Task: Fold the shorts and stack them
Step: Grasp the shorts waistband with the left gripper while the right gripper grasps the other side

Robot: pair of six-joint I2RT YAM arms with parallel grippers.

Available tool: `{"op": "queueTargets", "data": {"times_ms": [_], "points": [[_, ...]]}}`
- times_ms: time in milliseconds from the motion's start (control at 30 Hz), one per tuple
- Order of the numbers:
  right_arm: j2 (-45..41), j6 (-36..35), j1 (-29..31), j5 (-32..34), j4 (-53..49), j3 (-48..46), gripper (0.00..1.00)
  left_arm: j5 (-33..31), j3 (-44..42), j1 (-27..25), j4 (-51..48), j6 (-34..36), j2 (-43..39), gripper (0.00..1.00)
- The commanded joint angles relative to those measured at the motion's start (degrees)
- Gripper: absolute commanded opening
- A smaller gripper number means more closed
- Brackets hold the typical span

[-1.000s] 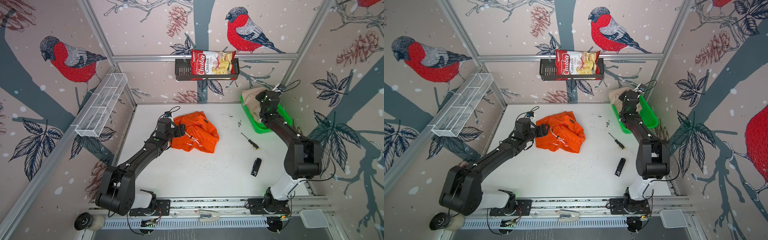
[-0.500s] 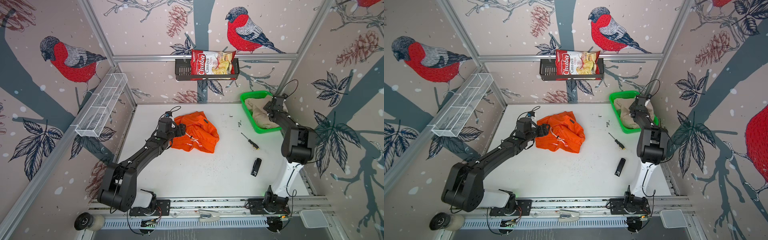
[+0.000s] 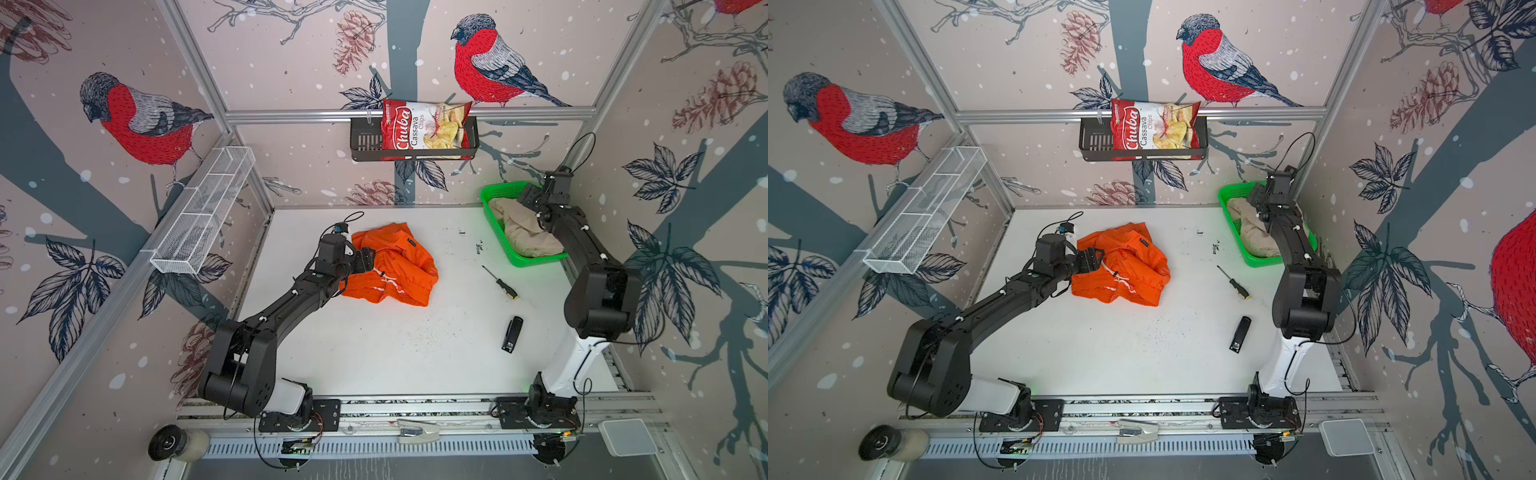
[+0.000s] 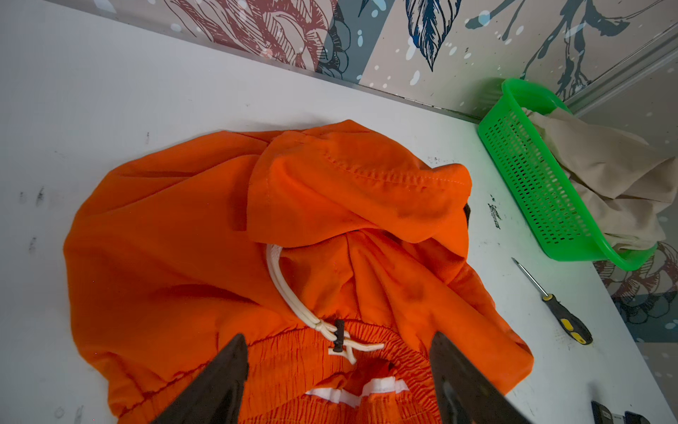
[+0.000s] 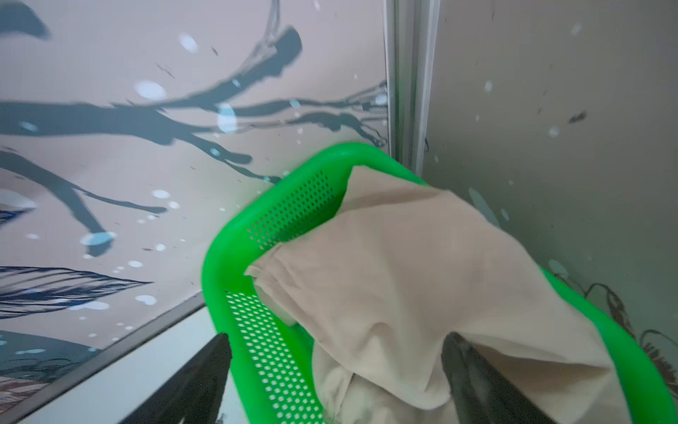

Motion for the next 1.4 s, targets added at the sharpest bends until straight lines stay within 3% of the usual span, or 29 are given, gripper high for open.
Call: {"op": "queueTargets", "data": {"times_ms": [0, 233, 367, 500, 700, 967, 1200, 1367], "points": [[-4.9, -3.3, 2.9, 1.6, -3.0, -1.9, 0.91, 0.6, 0.3, 0.0, -1.3, -0.8, 0.7, 0.77], [-17.2, -7.4, 19.0, -12.8, 2.5, -21.1, 0.89, 4.0, -2.3, -0.1, -2.9, -3.2, 1.4, 0.76], [-19.8, 1.6, 28.4, -20.0, 5.1, -33.1, 0.86, 0.6, -3.7, 0.8, -7.0, -8.7, 1.2, 0.76], [-21.3, 13.5, 33.2, -26.8, 14.9, -45.4, 0.84, 1.1, -5.1, 4.2, -8.6, -12.4, 1.2, 0.75], [-22.5, 21.5, 34.0, -32.8, 26.9, -56.3, 0.85, 7.6, -9.6, 10.8, -3.3, -16.0, 0.9, 0.69], [-17.9, 28.0, 34.3, -38.7, 38.3, -62.4, 0.82, 9.5, -11.0, 12.5, -0.2, -17.2, 4.1, 0.69], [-15.2, 29.0, 34.7, -38.0, 42.6, -63.9, 0.81, 11.1, -12.1, 14.2, 3.8, -17.3, 6.7, 0.69], [-11.7, 30.1, 34.8, -39.4, 46.1, -63.7, 0.74, 13.8, -13.3, 14.3, 9.7, -18.9, 8.8, 0.61]]}}
